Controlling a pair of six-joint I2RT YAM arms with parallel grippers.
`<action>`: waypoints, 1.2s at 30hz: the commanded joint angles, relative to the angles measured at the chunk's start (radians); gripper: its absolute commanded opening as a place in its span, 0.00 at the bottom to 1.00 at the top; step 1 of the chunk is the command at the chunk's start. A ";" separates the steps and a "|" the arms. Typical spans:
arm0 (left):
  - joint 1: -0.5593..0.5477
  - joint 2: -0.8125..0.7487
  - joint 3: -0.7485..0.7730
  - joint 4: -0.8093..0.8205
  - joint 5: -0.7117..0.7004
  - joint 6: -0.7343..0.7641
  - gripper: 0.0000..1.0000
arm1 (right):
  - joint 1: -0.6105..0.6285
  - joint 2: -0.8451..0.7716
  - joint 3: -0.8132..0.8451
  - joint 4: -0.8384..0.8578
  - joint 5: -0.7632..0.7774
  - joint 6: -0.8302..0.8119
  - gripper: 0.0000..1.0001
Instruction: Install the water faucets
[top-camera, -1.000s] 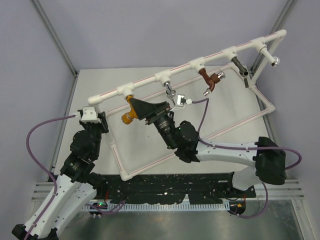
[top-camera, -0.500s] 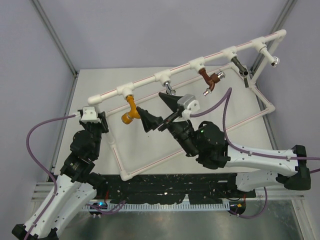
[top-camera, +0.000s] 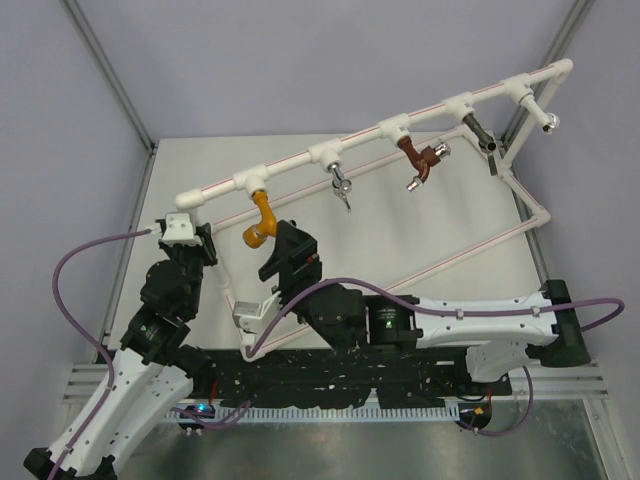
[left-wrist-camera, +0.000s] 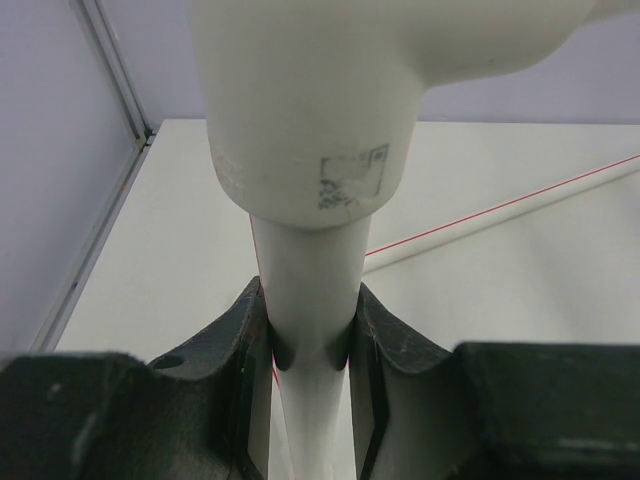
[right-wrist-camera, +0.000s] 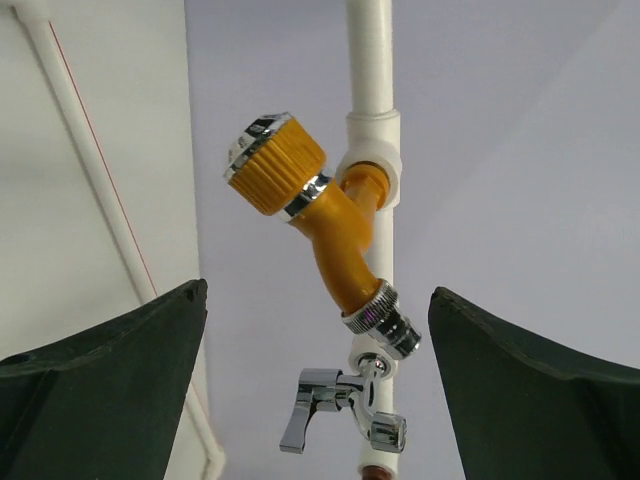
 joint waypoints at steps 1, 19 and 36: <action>-0.034 0.031 0.018 0.043 0.193 -0.039 0.00 | 0.000 0.060 0.033 0.083 0.106 -0.312 0.96; -0.035 0.005 0.016 0.048 0.185 -0.030 0.00 | -0.129 0.298 0.050 0.534 0.092 -0.628 0.65; -0.034 0.007 0.013 0.051 0.193 -0.030 0.00 | -0.122 0.310 0.286 0.431 0.135 0.143 0.05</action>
